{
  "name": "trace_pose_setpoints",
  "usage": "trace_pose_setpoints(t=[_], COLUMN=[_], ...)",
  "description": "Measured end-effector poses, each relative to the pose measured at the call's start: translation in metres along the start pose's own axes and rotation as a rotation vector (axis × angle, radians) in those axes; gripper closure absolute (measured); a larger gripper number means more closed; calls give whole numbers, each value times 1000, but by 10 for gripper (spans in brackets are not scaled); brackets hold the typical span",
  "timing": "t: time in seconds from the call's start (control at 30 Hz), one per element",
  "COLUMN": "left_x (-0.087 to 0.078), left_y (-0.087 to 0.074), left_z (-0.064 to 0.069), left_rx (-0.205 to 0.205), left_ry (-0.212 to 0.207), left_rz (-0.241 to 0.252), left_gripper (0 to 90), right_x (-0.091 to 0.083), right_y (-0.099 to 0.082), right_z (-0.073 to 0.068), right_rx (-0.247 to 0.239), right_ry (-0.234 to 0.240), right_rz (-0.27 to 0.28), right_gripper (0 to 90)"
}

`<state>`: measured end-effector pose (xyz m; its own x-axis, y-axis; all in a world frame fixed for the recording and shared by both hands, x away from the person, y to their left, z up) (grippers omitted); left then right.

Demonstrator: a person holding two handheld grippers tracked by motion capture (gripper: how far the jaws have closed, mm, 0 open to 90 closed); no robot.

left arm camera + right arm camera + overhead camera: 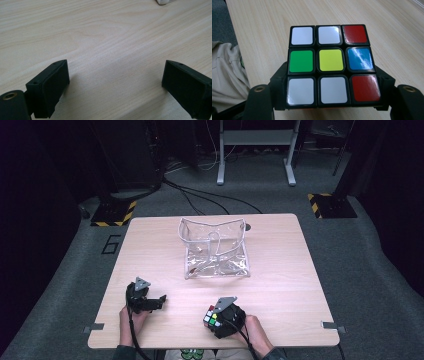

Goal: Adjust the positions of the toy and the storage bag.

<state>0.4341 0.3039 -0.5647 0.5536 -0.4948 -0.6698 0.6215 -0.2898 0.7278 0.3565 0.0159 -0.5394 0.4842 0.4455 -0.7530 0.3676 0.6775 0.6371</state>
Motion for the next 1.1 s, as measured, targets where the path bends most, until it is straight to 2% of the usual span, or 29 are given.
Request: trace_pose_setpoints(t=[0.5,0.73,1.1], left_x=[0,0,0], left_y=[0,0,0], left_z=[0,0,0], left_rx=[1,0,0], left_ry=[0,0,0], left_rz=[0,0,0], left_gripper=[71,71,71], right_x=[-2,-6,-15], right_y=[0,-1,-4], right_z=[3,9,27], right_rx=[-9,23,70], right_ry=[-23,-42,-88], right_rz=[1,5,20], right_gripper=[329,330,330])
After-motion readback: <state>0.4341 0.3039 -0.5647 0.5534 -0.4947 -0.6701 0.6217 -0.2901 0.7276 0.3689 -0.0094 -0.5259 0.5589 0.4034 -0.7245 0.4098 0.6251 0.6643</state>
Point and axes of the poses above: each handheld gripper's, and its own axes: x roughly forward along the jaws, y roughly out of its top, z roughly to its right, the point moved 5 cm from there along x, roughly forward along the jaws, and after that the axes turned 12 degrees about -y, right-handed, at the moved point
